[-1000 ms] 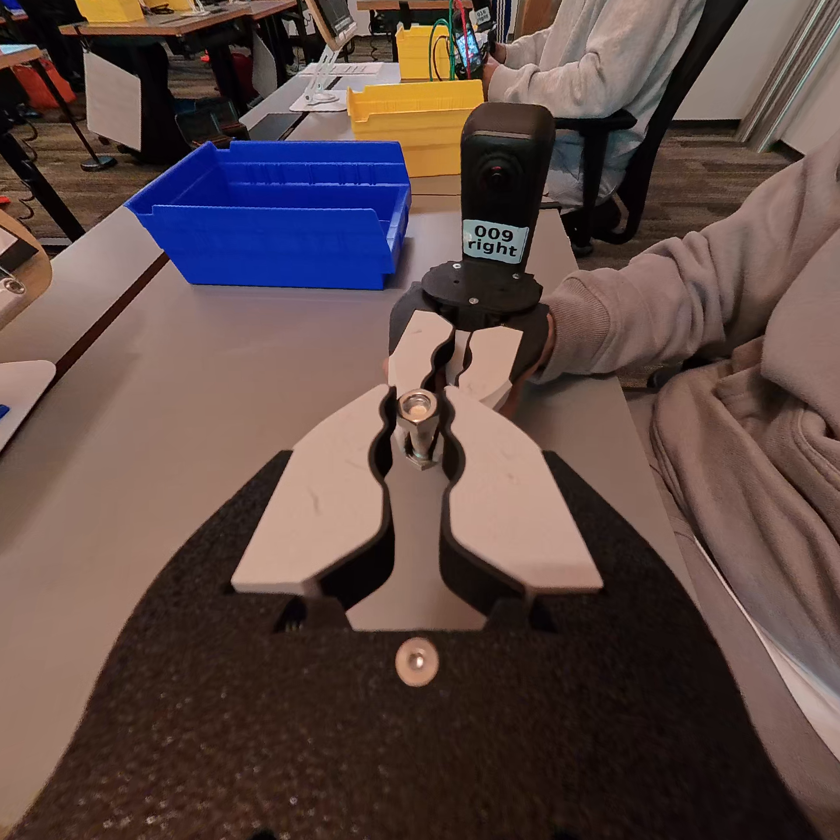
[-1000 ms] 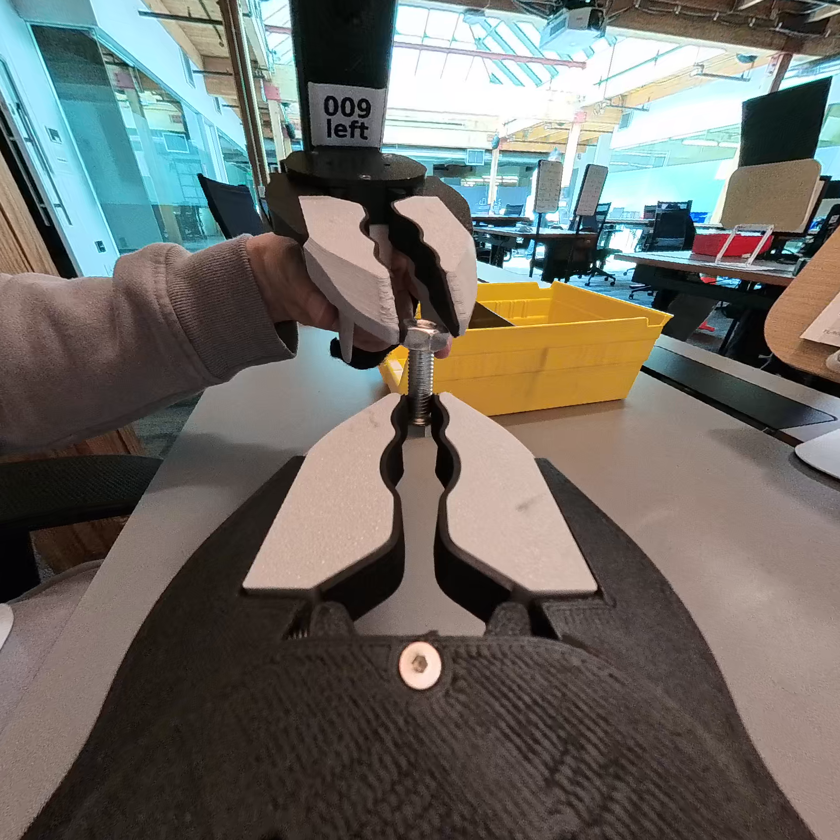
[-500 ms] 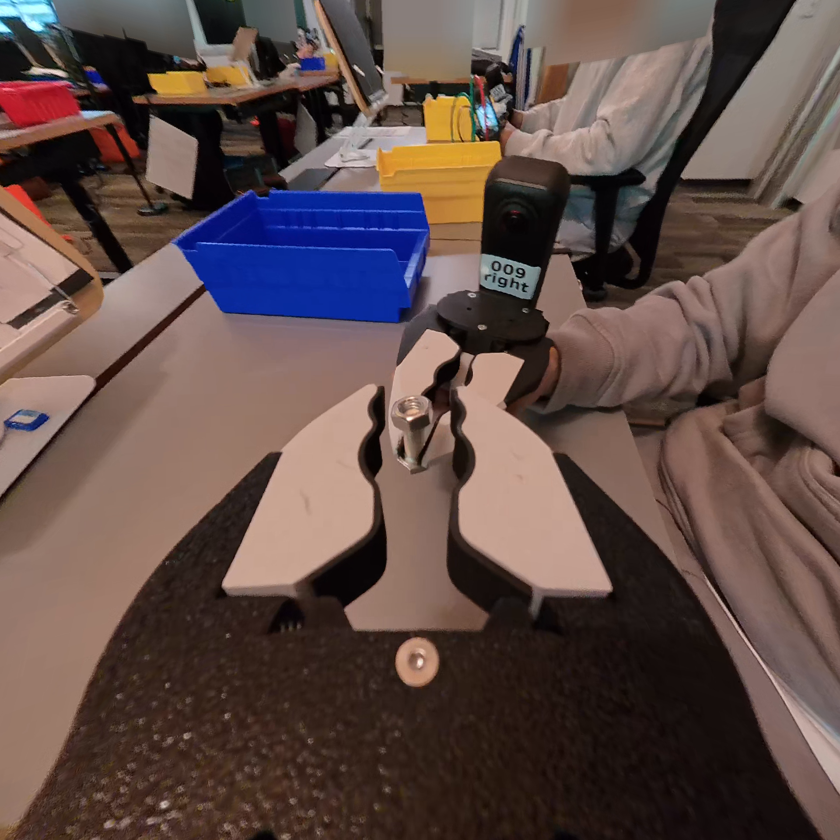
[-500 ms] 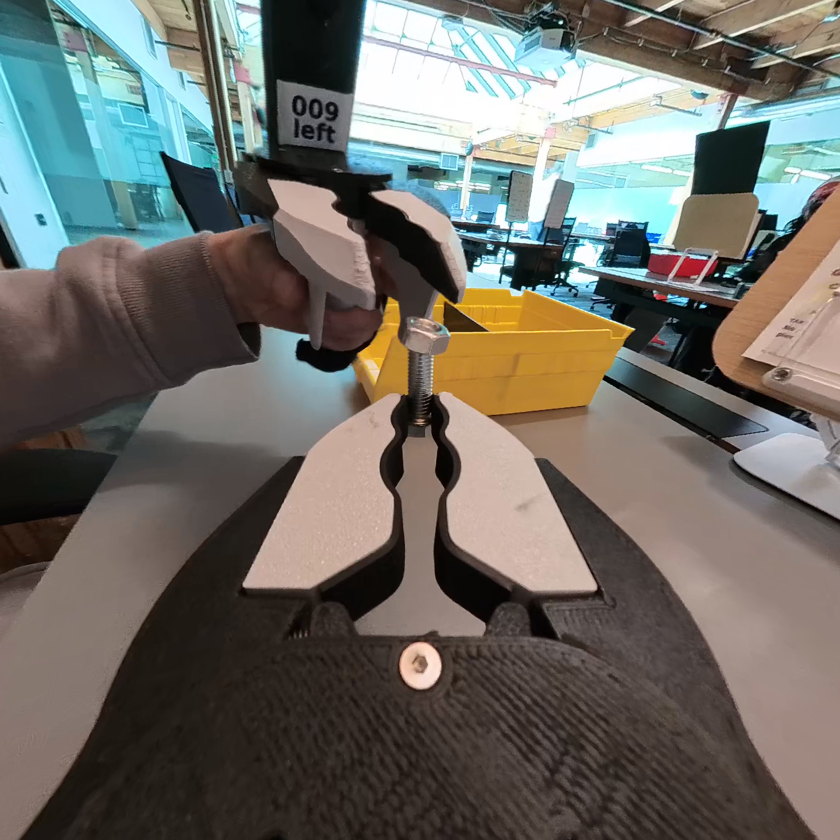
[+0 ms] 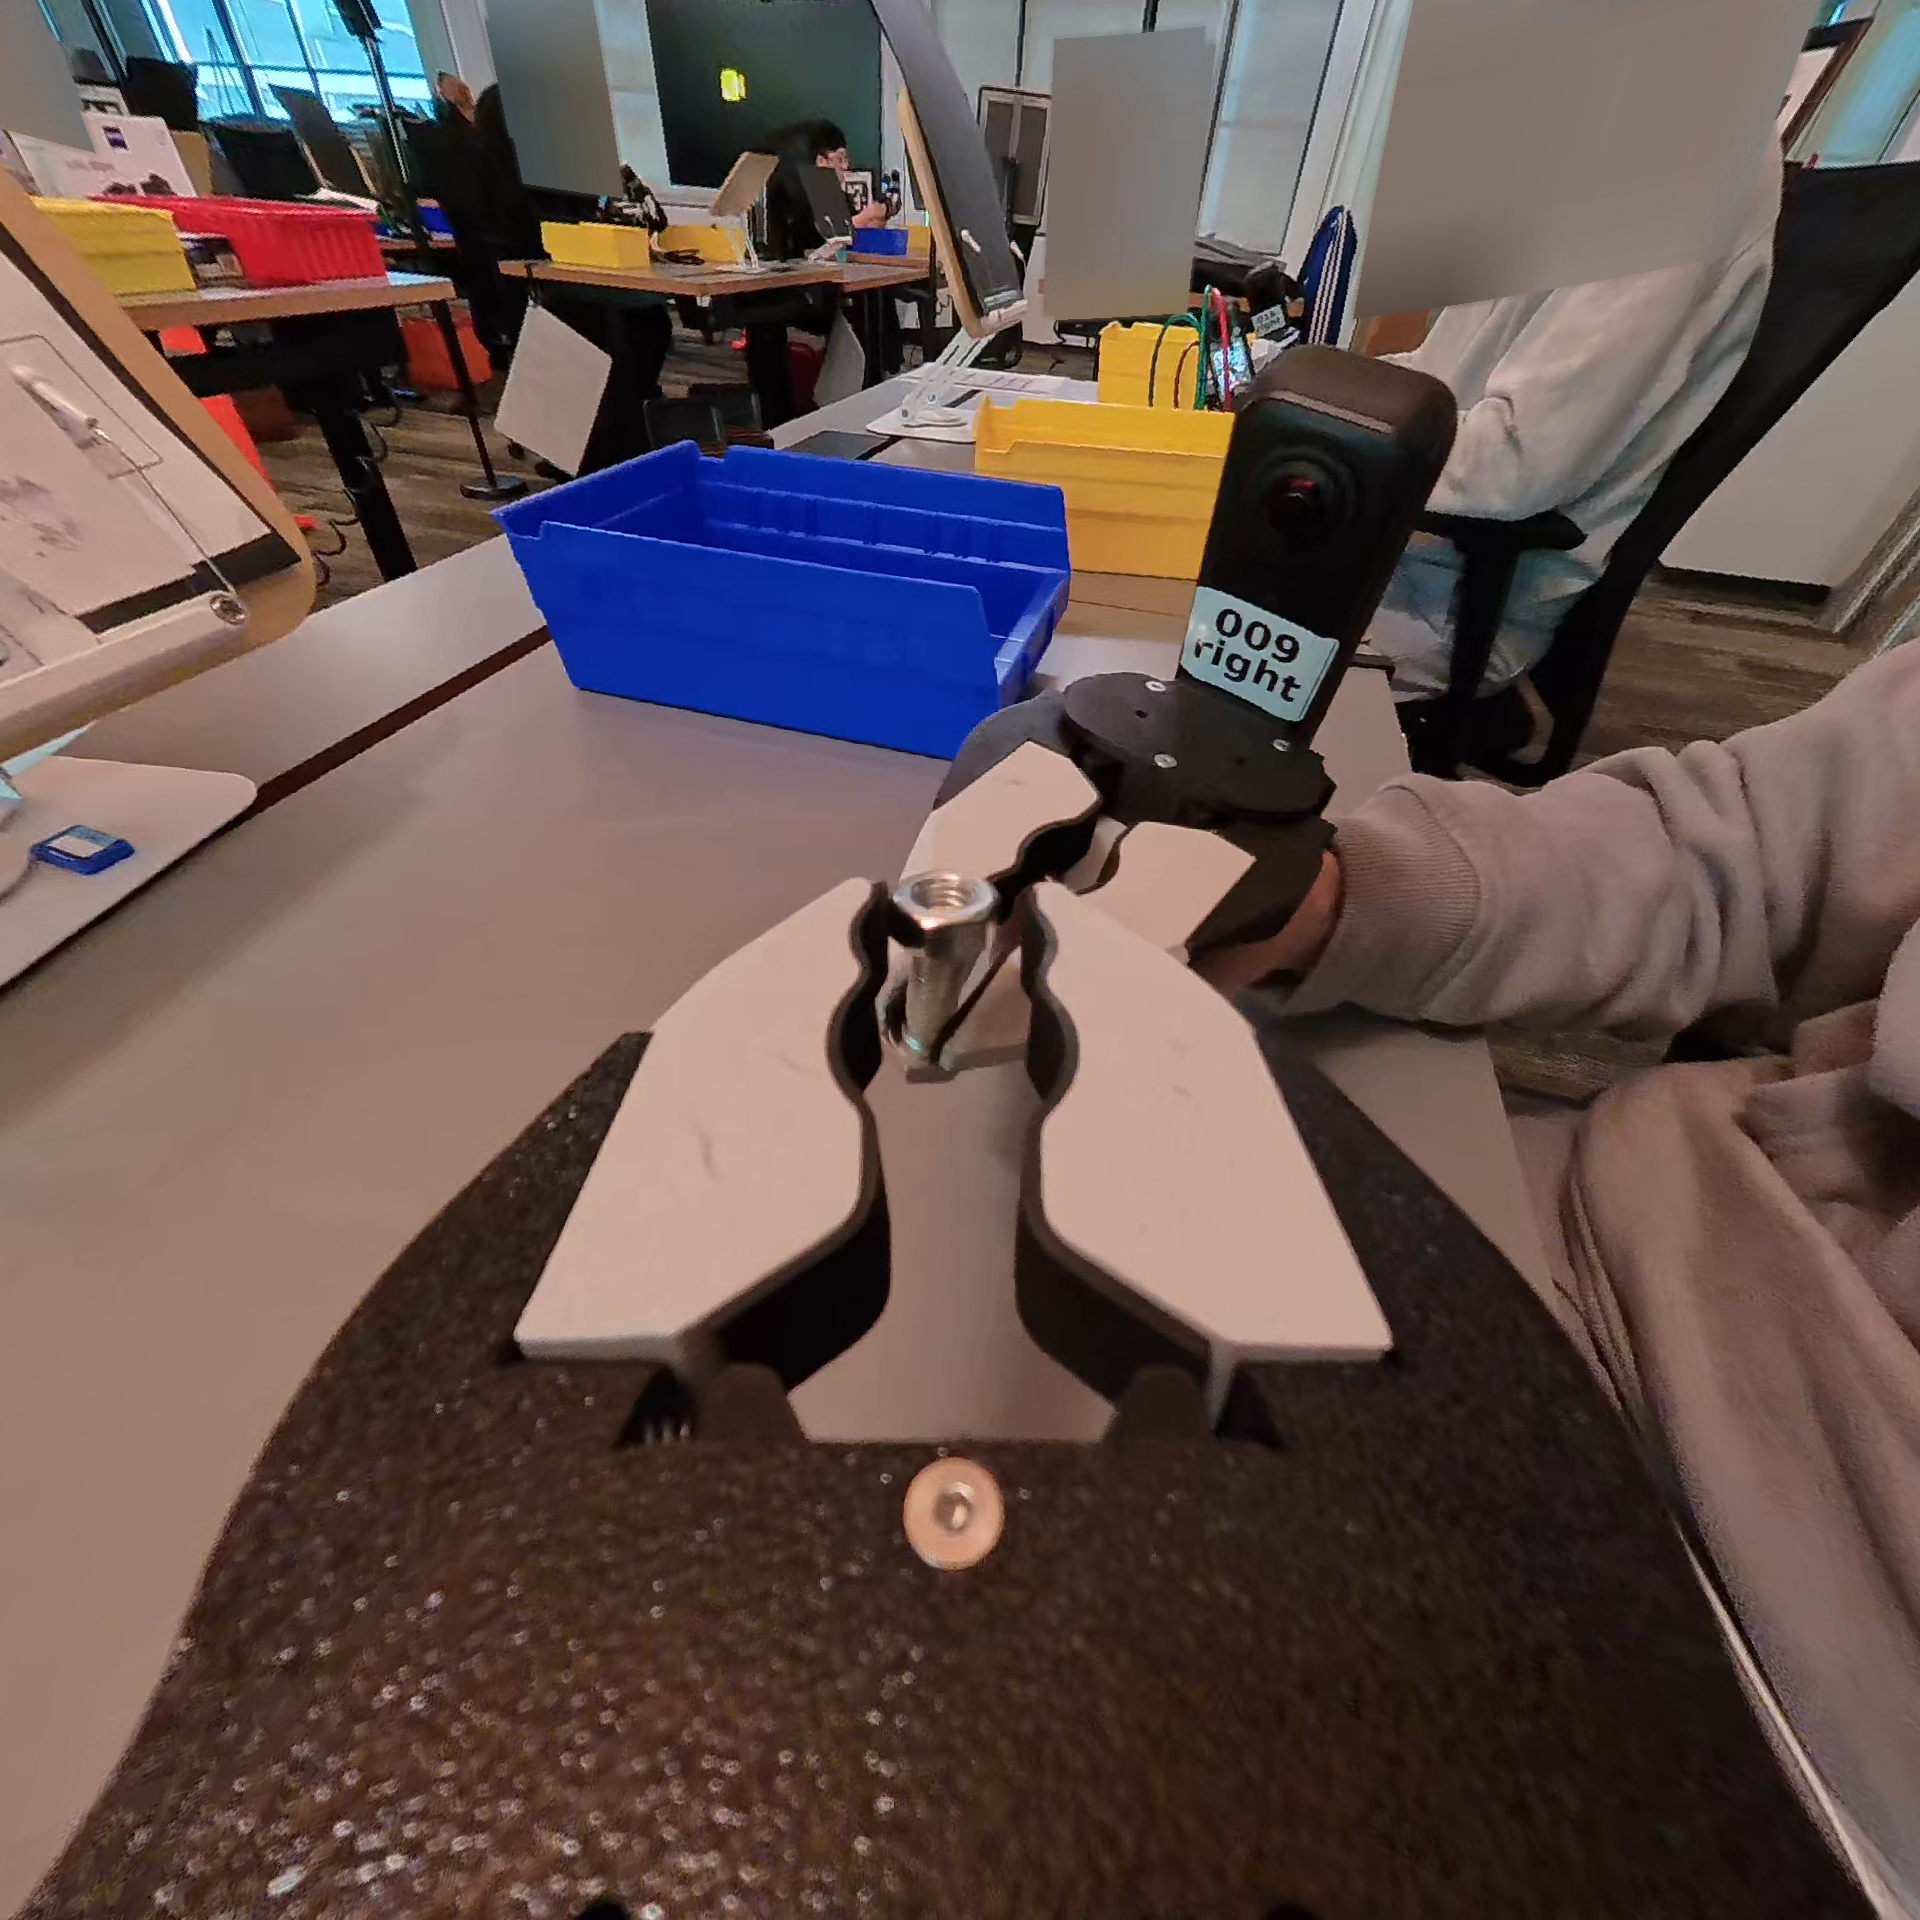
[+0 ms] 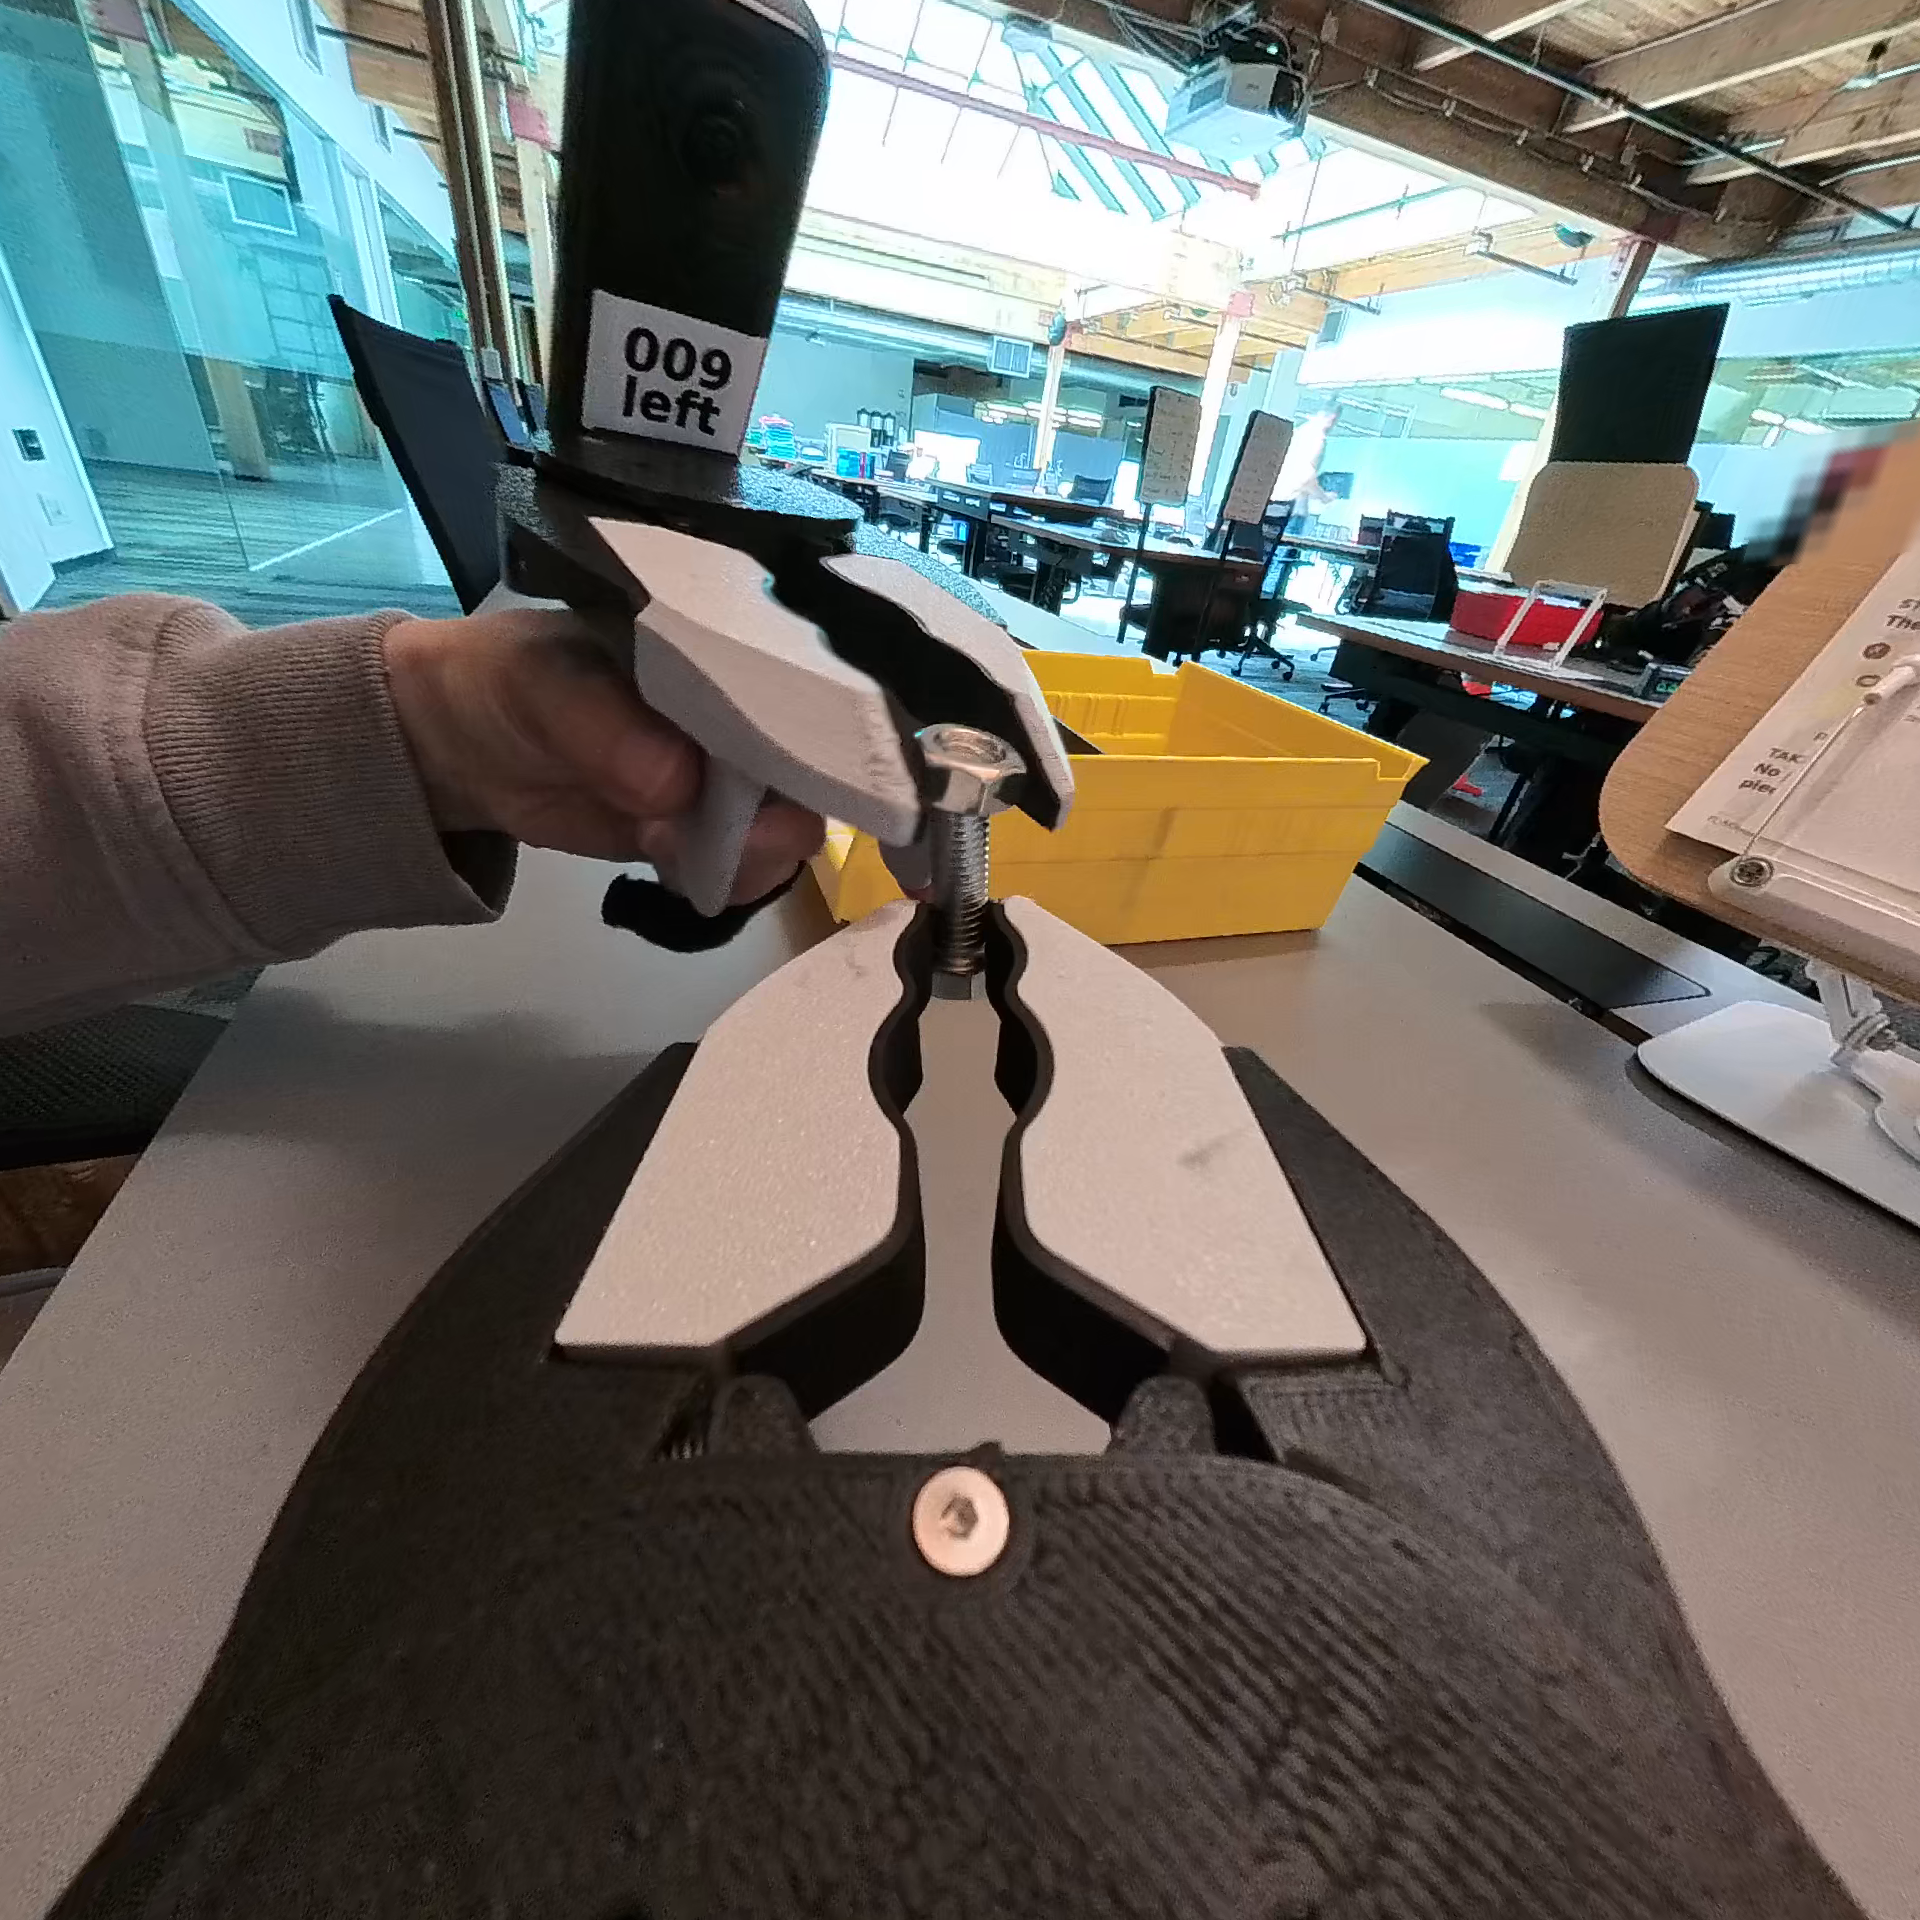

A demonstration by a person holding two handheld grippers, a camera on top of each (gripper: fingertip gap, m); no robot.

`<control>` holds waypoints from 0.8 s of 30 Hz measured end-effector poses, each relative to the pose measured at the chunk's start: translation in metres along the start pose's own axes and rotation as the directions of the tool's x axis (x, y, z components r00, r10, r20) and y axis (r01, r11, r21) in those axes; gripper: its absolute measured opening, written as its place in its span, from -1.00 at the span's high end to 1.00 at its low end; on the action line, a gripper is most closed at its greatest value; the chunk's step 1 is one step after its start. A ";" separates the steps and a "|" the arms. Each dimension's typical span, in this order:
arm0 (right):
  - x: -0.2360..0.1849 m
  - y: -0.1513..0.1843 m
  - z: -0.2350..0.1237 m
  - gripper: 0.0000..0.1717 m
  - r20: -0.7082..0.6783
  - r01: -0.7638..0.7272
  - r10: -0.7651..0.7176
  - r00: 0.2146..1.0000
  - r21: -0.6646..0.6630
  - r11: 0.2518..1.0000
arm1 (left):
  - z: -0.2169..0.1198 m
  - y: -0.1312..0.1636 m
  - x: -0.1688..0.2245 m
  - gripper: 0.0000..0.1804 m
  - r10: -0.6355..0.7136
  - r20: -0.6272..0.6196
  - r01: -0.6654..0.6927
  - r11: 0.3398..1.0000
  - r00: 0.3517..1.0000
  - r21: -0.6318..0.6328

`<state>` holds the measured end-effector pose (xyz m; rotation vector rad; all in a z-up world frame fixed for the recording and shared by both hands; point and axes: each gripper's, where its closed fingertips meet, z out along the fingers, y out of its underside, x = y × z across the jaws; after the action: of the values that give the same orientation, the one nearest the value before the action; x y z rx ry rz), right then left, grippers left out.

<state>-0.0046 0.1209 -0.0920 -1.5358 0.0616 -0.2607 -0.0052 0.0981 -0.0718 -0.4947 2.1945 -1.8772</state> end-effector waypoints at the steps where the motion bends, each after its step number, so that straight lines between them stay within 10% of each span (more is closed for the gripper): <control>1: -0.001 0.000 0.000 0.89 0.005 -0.003 0.003 1.000 0.004 1.000 | 0.000 -0.001 -0.001 0.79 -0.001 0.000 0.001 1.000 1.000 0.010; 24: -0.011 -0.004 0.001 0.89 0.108 -0.112 0.108 0.988 0.030 0.993 | -0.008 -0.005 0.005 0.75 -0.005 -0.142 0.025 0.990 0.990 0.140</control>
<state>-0.0158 0.1237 -0.0893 -1.5027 0.0573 -0.0911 -0.0120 0.1032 -0.0654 -0.3635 2.1256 -2.1180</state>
